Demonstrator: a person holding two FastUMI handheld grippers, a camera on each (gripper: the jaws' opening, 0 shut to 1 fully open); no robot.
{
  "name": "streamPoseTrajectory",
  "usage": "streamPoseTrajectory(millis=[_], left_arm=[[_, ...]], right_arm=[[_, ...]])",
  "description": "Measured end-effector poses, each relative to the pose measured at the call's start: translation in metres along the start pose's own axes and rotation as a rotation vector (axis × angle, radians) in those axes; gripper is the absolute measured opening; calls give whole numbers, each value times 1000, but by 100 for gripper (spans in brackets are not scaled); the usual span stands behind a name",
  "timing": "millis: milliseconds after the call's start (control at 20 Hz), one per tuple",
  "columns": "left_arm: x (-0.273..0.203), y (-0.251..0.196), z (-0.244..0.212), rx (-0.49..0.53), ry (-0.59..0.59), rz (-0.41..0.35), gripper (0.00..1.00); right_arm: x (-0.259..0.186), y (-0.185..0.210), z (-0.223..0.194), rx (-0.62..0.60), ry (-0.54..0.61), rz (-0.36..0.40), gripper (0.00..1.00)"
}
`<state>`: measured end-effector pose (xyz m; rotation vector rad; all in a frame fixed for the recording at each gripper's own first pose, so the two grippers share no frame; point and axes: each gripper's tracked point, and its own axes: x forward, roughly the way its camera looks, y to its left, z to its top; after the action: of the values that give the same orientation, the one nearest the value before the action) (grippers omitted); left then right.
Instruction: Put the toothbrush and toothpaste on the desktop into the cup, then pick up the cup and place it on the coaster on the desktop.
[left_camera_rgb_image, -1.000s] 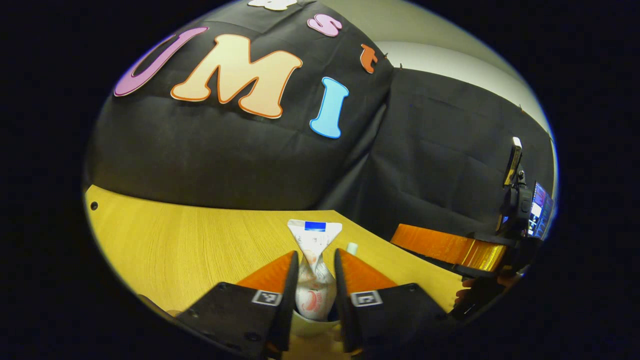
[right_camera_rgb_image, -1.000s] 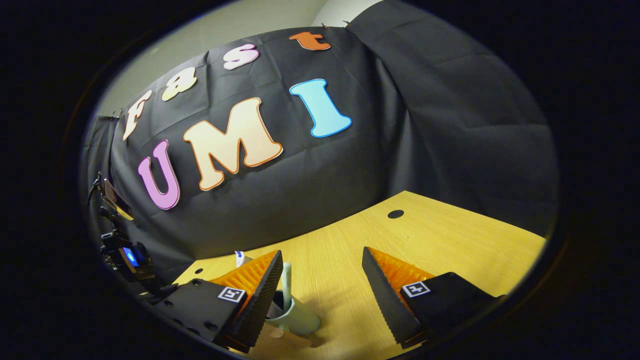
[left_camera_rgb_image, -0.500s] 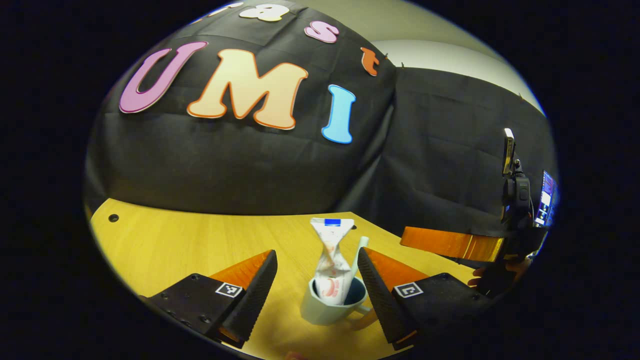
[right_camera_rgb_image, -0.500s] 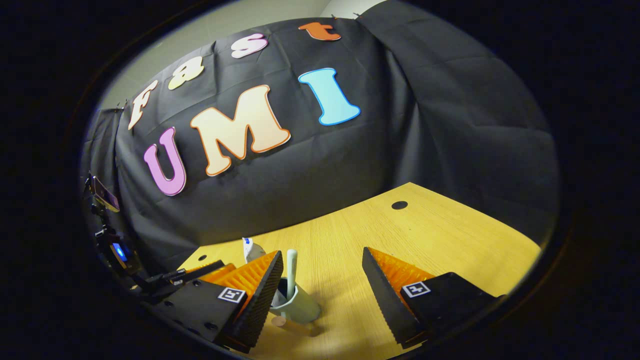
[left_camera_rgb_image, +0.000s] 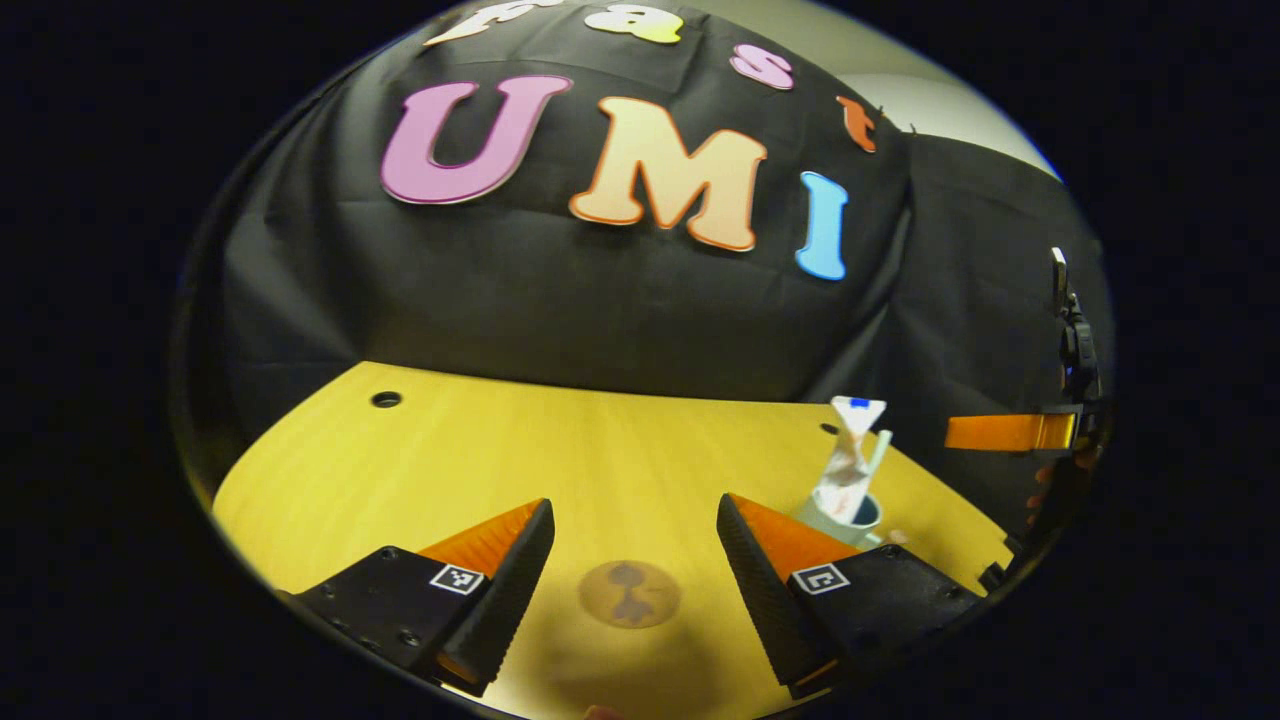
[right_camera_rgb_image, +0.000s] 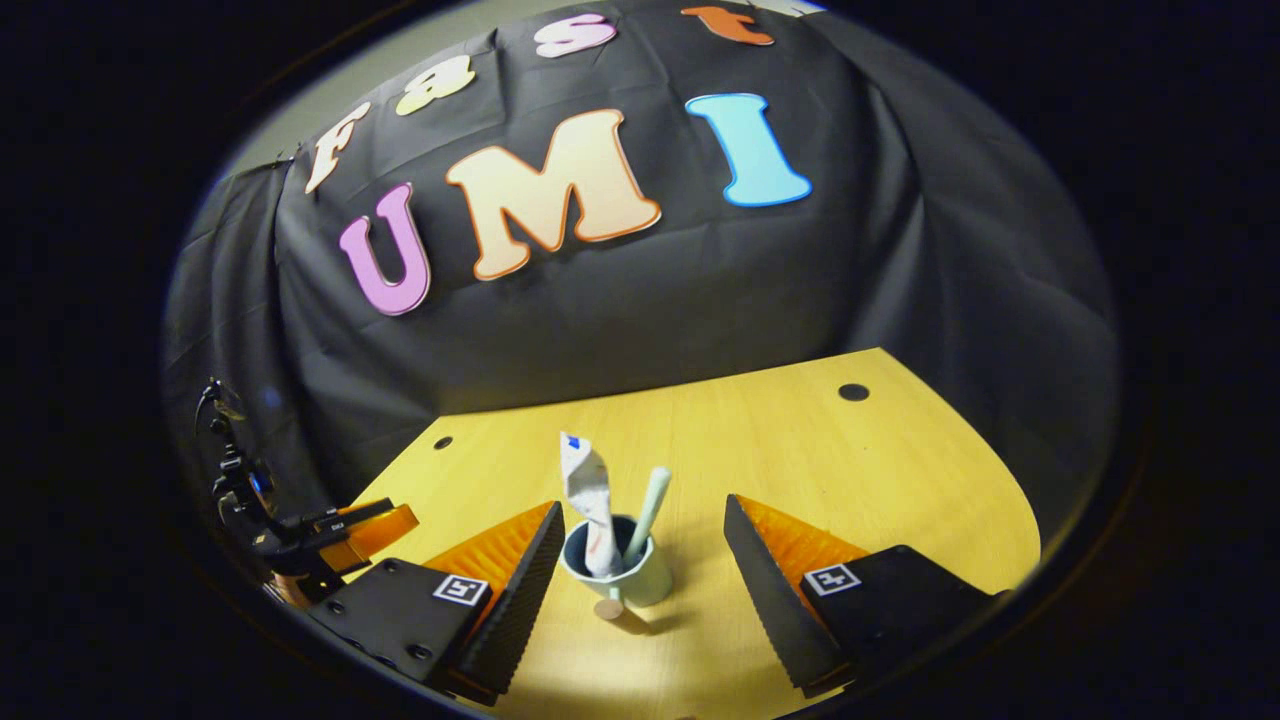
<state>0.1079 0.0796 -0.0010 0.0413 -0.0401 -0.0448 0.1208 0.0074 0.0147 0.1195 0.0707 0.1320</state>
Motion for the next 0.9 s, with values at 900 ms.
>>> streamPoseTrajectory(millis=[900], left_arm=[[-110,151,-66,-147,103,449,96]], right_arm=[[48,10,-120,-284,667,-66,98]])
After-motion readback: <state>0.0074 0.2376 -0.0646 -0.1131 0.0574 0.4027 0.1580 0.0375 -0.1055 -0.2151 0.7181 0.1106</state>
